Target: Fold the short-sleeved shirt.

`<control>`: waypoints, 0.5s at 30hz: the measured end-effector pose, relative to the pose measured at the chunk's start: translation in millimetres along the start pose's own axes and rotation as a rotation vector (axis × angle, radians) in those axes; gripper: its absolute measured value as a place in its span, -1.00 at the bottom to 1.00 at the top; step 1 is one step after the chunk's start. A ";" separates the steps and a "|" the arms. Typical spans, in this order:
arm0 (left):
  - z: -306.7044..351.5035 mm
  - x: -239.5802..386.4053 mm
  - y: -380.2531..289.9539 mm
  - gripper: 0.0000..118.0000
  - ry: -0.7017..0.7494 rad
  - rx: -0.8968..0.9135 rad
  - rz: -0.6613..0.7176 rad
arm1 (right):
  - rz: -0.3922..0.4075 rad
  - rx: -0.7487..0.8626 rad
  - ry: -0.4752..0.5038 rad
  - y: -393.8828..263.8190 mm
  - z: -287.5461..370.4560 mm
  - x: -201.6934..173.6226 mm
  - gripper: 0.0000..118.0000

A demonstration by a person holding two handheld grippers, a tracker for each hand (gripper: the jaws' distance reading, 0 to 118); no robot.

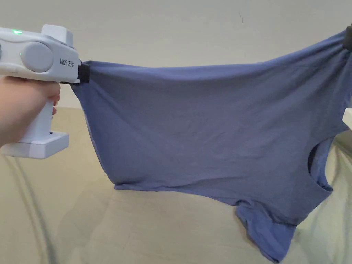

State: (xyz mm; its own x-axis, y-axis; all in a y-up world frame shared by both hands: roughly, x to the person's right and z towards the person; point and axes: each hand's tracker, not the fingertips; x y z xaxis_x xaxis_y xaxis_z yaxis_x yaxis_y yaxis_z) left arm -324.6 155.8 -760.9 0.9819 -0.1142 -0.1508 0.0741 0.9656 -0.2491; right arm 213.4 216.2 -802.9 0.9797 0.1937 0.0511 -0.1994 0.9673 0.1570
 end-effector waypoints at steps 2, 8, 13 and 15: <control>1.5 1.9 -30.4 -0.98 -0.031 -0.032 0.018 | -0.053 -0.042 0.013 -29.8 12.6 1.7 -0.98; 25.6 5.7 -115.9 -0.98 -0.090 -0.158 0.045 | -0.165 -0.177 0.062 -109.3 70.5 5.2 -0.98; 70.1 6.6 -167.2 -0.98 -0.136 -0.199 0.039 | -0.160 -0.218 0.102 -138.8 148.8 -4.2 -0.98; 94.8 5.9 -190.1 -0.98 -0.171 -0.210 0.114 | -0.165 -0.237 0.122 -147.1 182.2 -4.8 -0.98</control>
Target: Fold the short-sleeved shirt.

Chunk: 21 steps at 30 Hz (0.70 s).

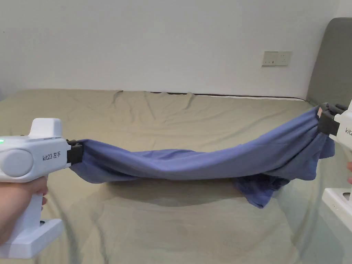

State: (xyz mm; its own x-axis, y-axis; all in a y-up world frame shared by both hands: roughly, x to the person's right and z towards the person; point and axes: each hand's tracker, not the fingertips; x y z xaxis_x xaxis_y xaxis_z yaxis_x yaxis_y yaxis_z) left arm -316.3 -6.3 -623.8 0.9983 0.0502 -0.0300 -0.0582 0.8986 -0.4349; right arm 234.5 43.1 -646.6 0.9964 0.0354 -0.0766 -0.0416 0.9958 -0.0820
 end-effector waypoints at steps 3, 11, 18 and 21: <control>29.5 2.0 -36.2 -0.98 -0.022 -0.005 0.029 | -0.007 -0.002 0.022 -18.8 43.8 -4.6 -0.98; 135.4 -7.5 -90.3 -0.98 -0.066 0.029 0.014 | 0.015 0.032 0.064 -40.7 168.2 -0.4 -0.98; 222.1 -27.2 -155.4 -0.98 -0.084 -0.003 0.028 | 0.019 -0.004 0.118 -65.2 278.7 17.2 -0.98; 237.7 -31.4 -189.9 -0.98 -0.090 -0.054 0.010 | 0.057 -0.084 0.144 -90.8 308.8 17.4 -0.98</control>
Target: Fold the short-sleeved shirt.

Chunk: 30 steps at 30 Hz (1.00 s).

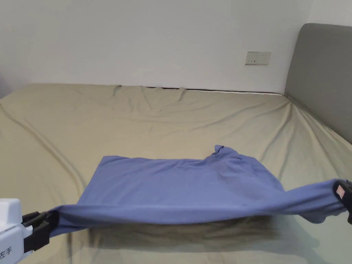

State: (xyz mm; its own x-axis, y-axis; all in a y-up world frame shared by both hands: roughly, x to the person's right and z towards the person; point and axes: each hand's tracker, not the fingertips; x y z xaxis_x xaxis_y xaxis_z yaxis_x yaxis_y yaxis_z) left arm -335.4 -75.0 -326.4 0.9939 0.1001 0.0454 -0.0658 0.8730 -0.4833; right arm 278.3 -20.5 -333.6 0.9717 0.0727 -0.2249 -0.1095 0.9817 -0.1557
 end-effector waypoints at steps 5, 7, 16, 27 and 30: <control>-4.6 -2.1 -51.5 -0.98 0.011 -0.128 -0.025 | 0.056 -0.169 0.031 -63.5 12.1 -7.9 -0.98; -16.3 -2.6 -66.6 -0.98 0.030 -0.186 -0.046 | 0.030 -0.315 0.046 -94.3 4.5 -10.6 -0.98; -46.7 -10.1 -107.3 -0.16 0.054 -0.265 -0.085 | 0.091 -0.474 0.052 -165.1 -17.0 -3.4 -0.98; 45.9 -5.3 -43.2 0.63 0.088 0.074 -0.048 | -0.115 -0.182 -0.010 -75.4 37.1 8.2 1.00; 95.0 18.4 -26.8 -0.49 0.037 0.192 -0.076 | -0.191 -0.102 -0.020 -53.4 59.3 -1.5 0.59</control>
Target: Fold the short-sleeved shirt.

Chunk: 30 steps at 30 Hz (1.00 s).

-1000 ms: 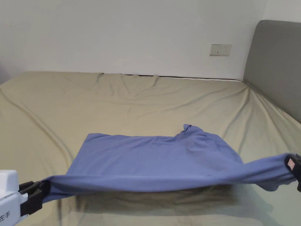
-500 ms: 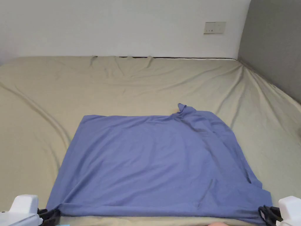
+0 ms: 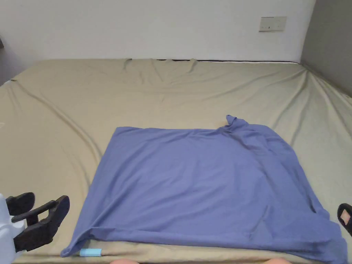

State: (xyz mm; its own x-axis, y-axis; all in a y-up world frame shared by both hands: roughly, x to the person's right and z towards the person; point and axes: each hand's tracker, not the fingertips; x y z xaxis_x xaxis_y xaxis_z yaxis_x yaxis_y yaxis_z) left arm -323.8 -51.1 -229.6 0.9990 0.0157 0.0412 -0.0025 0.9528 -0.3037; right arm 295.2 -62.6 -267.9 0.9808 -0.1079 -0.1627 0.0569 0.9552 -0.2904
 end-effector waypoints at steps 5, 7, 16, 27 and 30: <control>24.1 12.4 -4.0 -1.00 0.002 -0.018 0.011 | 0.169 0.148 -0.002 11.5 21.8 -32.4 -1.00; 14.3 4.8 -8.2 -1.00 -0.019 -0.080 0.077 | 0.030 -0.070 0.133 0.7 11.7 -35.1 -1.00; -56.6 -18.8 -37.7 -0.64 -0.068 -0.457 0.012 | 0.095 -0.054 0.066 0.9 7.3 -34.9 -1.00; -108.2 -10.7 -89.3 -0.26 -0.016 -0.532 -0.028 | 0.107 -0.115 0.093 -8.6 -1.3 -32.5 -1.00; -109.6 -12.4 -89.1 -0.79 -0.021 -0.485 0.009 | 0.106 -0.138 0.098 -11.9 -2.7 -33.0 -1.00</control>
State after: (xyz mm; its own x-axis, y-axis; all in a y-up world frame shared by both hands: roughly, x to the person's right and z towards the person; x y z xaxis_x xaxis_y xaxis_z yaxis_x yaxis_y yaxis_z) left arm -331.1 -169.5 -307.3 0.9980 0.0345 0.0538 0.0142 0.7013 -0.7127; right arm 261.7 -71.1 -261.7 0.9565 -0.0413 -0.2887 -0.0787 0.9167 -0.3918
